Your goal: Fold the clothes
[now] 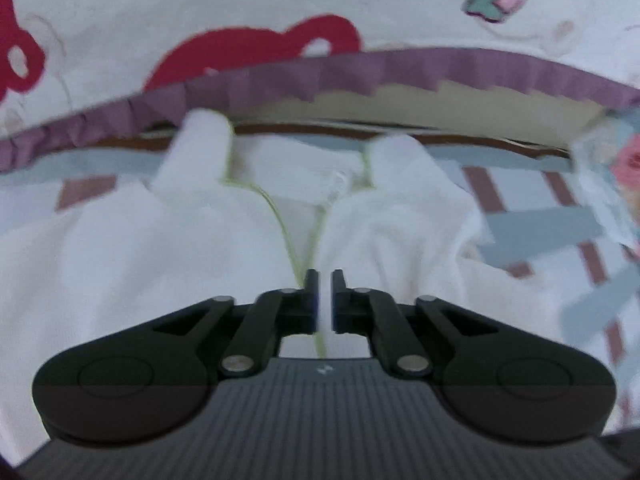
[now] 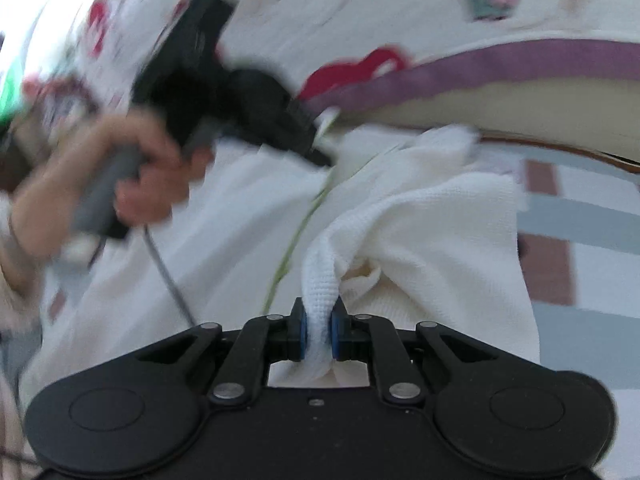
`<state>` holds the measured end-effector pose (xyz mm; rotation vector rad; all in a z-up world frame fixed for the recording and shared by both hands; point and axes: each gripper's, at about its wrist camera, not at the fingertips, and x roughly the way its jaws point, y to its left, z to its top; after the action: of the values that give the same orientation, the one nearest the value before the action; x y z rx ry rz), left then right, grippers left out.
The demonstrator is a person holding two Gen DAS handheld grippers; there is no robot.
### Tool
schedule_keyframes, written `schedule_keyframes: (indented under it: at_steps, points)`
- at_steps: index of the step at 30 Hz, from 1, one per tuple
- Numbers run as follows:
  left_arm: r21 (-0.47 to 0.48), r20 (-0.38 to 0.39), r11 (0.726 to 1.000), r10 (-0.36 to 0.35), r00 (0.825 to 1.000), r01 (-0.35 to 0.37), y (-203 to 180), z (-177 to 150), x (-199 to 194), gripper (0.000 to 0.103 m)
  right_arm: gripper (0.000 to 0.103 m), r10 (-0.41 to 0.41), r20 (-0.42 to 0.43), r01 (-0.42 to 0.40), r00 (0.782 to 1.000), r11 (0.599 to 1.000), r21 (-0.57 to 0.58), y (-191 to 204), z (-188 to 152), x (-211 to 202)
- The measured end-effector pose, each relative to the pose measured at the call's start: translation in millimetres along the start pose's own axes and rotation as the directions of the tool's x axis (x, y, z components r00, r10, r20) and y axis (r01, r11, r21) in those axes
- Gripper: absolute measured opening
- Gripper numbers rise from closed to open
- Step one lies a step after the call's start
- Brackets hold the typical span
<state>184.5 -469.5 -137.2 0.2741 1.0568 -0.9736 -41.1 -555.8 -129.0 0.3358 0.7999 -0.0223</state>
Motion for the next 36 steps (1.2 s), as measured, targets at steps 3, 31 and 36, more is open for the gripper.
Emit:
schedule_keyframes:
  at_steps: [3, 31, 36]
  points:
    - [0.060, -0.002, 0.996, -0.062, 0.998, 0.062, -16, -11, -12, 0.054, 0.025, 0.023, -0.059, -0.023, 0.998, 1.000, 0.002, 7, -3, 6]
    - [0.276, 0.000, 0.960, -0.038, 0.999, 0.037, -99, -55, -18, 0.069, 0.009, -0.214, 0.056, 0.115, 0.975, 0.708, 0.697, -120, -134, -107]
    - [0.217, 0.029, 0.975, -0.043, 0.999, 0.036, -91, -44, -24, 0.070, 0.009, -0.405, 0.145, 0.250, 0.903, 0.767, 0.591, -118, -87, -146]
